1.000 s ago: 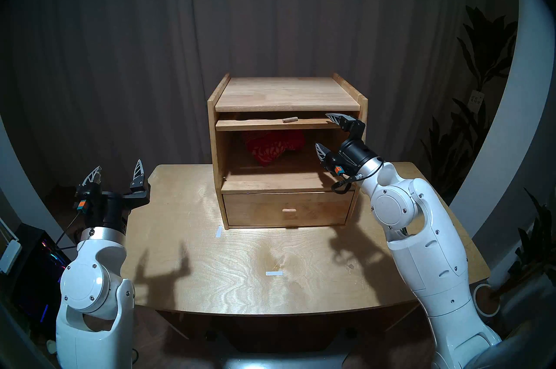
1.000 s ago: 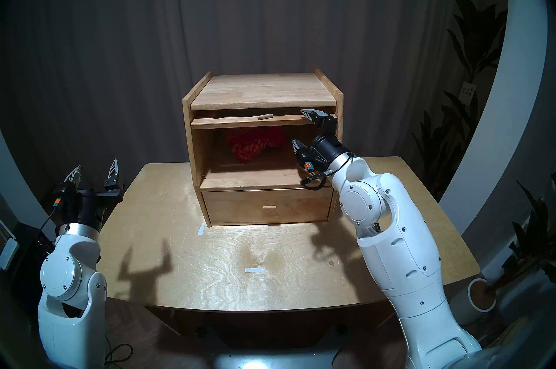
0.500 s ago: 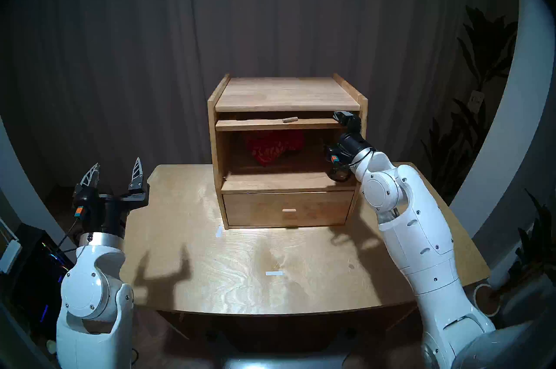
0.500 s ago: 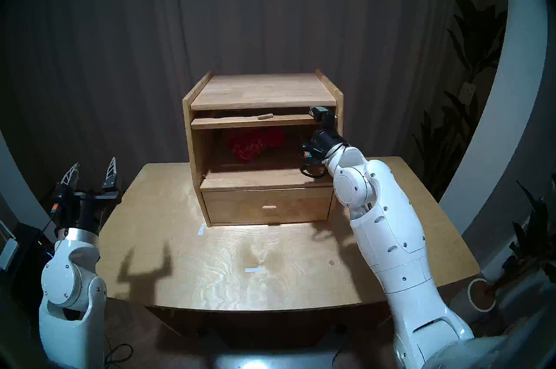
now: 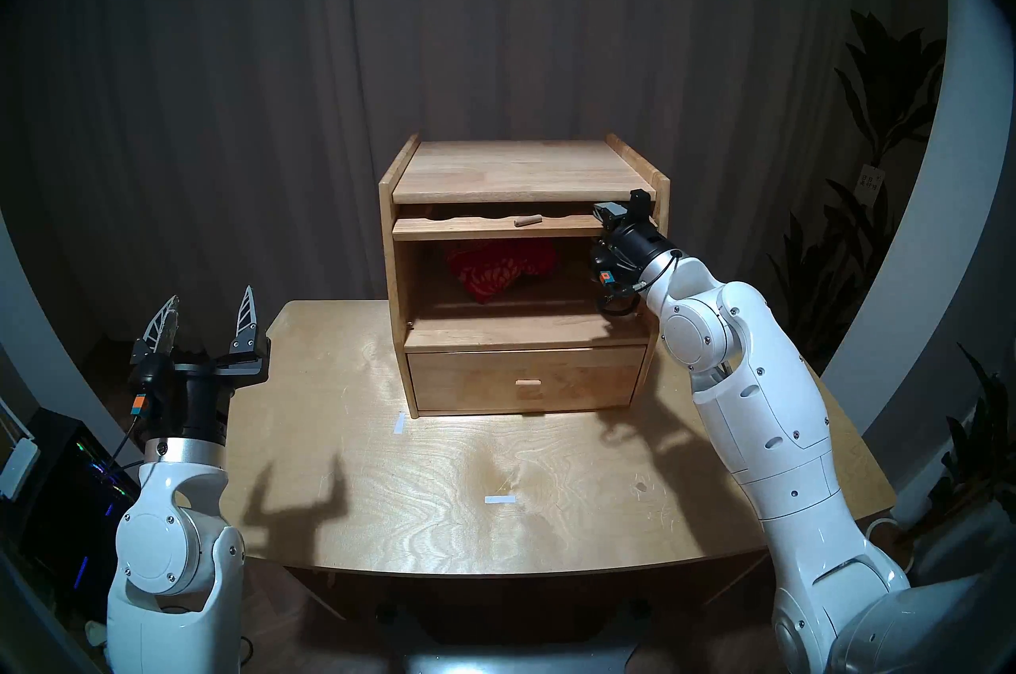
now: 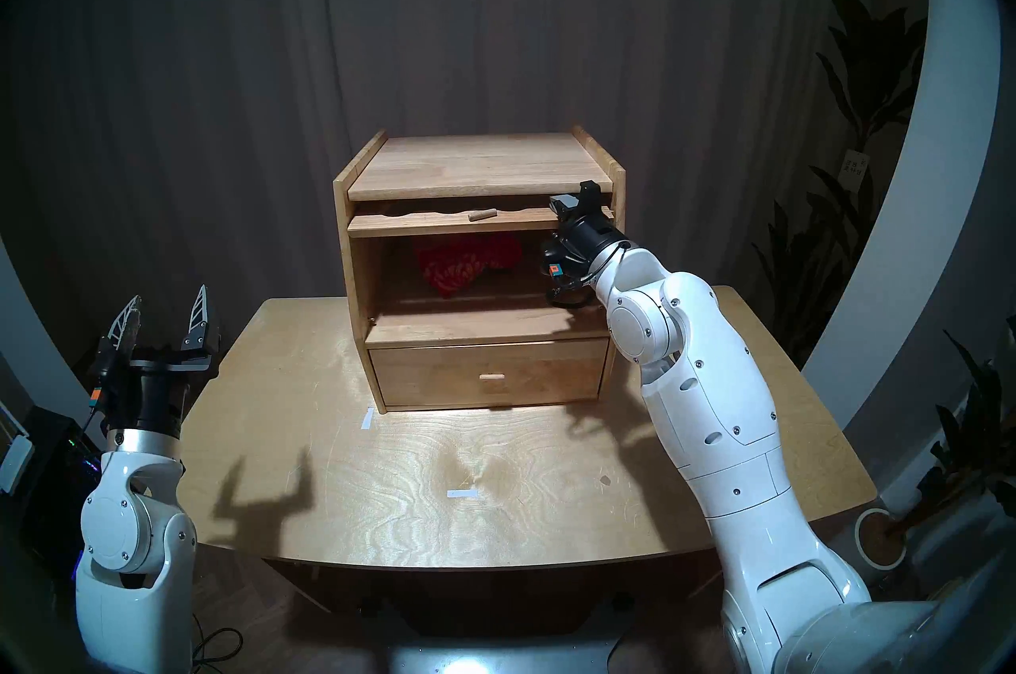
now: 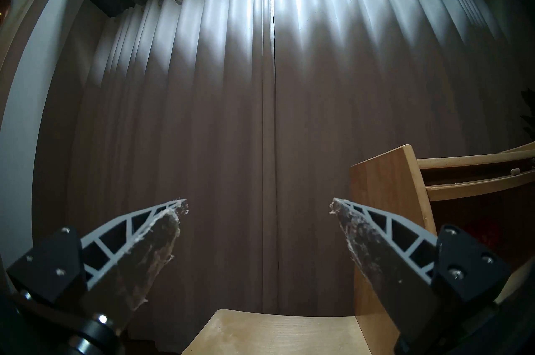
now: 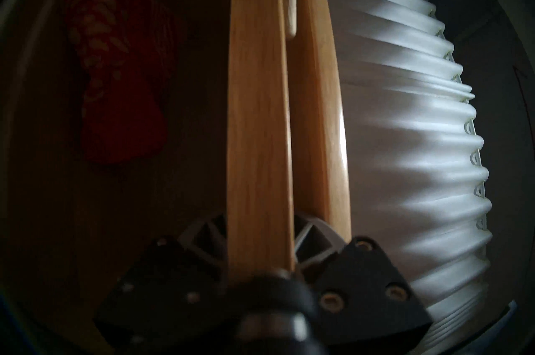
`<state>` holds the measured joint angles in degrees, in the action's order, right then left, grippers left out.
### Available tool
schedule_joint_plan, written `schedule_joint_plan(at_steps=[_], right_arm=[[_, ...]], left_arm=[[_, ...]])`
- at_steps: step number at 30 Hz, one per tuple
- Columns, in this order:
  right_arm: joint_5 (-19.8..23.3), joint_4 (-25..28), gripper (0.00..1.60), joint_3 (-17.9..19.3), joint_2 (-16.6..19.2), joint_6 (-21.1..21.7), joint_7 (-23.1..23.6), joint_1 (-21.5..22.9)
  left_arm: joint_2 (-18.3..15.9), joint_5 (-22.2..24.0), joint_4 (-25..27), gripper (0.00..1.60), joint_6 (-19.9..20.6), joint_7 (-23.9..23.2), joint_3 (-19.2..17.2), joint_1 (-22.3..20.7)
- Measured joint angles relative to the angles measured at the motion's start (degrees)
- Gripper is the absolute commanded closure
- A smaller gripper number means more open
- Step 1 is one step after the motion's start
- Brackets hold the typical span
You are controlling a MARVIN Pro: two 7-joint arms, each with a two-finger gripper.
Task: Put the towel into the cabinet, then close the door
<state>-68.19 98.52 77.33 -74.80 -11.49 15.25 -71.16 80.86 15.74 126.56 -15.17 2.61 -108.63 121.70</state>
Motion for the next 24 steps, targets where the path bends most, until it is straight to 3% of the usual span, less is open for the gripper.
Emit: schedule_joint_plan(at_steps=[11, 24], right_arm=[[1.41, 2.45, 1.6, -2.7, 0.38, -4.54, -1.45, -1.65], [2.76, 5.33, 1.6, -0.46, 2.42, -8.0, -2.98, -4.4]], left_arm=[[-0.09, 0.8, -0.52, 0.0, -0.87, -0.79, -0.14, -0.15], [-0.17, 1.42, -0.92, 0.0, -1.76, -1.64, -0.32, -0.23]])
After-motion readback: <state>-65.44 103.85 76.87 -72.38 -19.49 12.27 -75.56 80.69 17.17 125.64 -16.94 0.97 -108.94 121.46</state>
